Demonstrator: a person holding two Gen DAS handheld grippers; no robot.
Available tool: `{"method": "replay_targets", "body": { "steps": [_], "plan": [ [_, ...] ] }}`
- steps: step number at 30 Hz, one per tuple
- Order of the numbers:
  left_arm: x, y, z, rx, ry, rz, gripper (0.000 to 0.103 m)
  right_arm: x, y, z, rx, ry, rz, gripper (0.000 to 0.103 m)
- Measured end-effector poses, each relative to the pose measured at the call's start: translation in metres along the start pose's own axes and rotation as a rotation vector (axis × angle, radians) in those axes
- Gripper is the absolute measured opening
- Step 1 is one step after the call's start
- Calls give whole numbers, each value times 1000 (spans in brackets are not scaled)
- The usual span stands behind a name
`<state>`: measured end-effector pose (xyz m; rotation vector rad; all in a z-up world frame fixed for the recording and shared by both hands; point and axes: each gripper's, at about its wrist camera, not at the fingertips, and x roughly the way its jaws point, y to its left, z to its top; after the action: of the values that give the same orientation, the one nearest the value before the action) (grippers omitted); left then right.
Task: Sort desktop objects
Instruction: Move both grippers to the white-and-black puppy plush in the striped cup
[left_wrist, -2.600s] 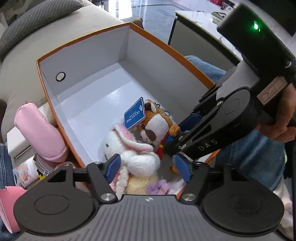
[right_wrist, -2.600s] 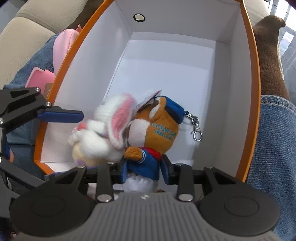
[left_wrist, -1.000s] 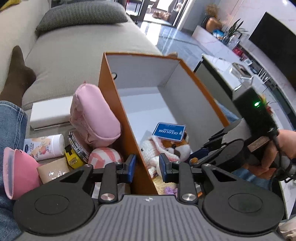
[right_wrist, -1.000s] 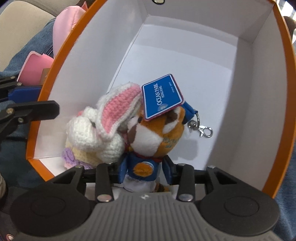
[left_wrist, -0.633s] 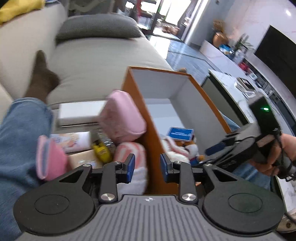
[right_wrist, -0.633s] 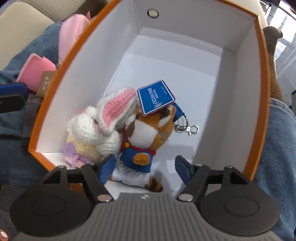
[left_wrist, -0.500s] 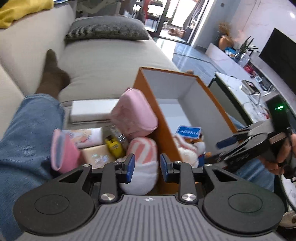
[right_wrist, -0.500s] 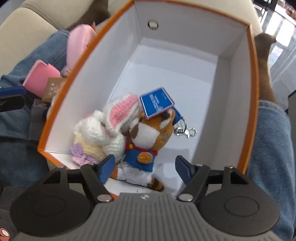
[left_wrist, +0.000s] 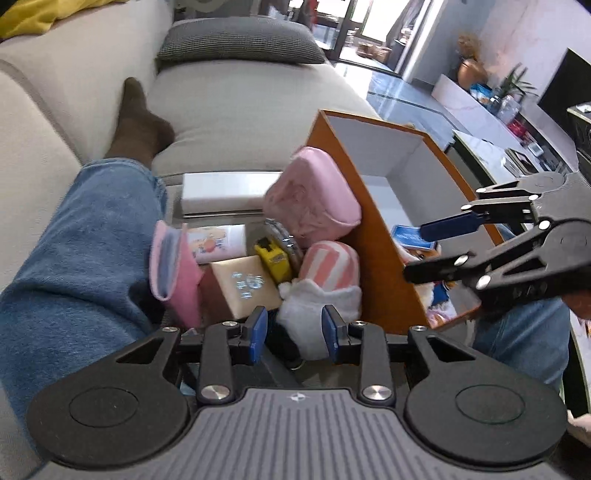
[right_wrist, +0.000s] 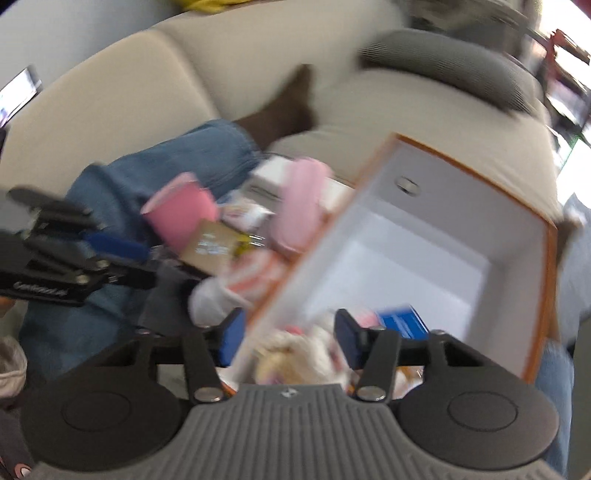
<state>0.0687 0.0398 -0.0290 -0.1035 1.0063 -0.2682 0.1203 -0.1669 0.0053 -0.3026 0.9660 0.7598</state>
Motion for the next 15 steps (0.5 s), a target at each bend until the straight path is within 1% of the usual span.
{"method": "replay_targets", "body": {
  "steps": [2,3,5,10,12,15],
  "plan": [
    [0,5,0,-17,-5,9,36,7,14,13,-75,10,22,53],
    [0,6,1,-22,-5,13,36,17,20,18,-106,24,28,53],
    [2,9,2,-26,-1,18,36,35,30,28,-153,45,29,56],
    [4,18,2,-40,5,21,36,66,44,47,-228,130,37,59],
    [4,22,2,-53,4,21,36,76,48,51,-276,166,23,64],
    [4,25,0,-68,3,11,36,90,48,53,-307,208,-15,64]
  ]
}}
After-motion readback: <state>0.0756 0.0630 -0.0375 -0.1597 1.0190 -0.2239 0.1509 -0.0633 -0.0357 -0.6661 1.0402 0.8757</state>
